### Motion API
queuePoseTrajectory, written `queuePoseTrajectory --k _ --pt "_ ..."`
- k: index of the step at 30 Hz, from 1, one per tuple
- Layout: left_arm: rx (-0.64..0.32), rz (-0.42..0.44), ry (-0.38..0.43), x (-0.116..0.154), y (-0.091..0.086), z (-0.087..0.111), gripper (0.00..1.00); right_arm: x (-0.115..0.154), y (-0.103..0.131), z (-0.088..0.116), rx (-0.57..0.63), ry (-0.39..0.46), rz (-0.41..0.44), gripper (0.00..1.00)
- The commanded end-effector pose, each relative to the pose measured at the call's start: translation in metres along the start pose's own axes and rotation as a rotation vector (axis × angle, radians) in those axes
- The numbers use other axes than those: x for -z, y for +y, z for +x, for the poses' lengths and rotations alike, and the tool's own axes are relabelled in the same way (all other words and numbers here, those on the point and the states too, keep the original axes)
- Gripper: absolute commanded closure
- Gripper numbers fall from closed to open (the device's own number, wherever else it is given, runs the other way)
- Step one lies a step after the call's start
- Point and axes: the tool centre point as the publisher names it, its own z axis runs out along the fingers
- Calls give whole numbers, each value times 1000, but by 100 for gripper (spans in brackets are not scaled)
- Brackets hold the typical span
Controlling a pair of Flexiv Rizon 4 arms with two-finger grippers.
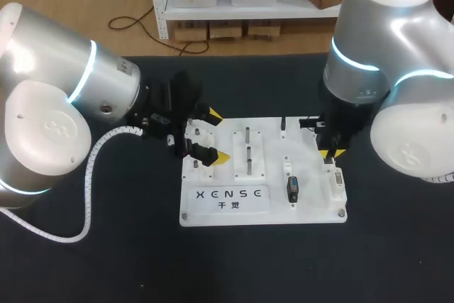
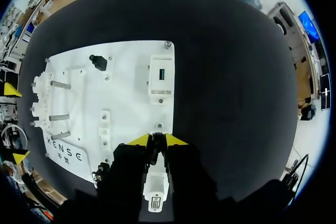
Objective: Insert the Ethernet cable into its matching sockets.
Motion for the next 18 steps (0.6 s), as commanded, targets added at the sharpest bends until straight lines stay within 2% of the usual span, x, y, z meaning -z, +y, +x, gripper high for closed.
queuePoseTrajectory --k 1,14,18 --pt "2 -1 7 -1 0 -1 0 -12 1 1 14 0 13 100" --pt "2 -1 7 -1 0 -1 0 -17 -2 3 17 5 23 100" --pt "2 -1 7 -1 0 -1 0 -11 -3 1 11 -18 -3 100"
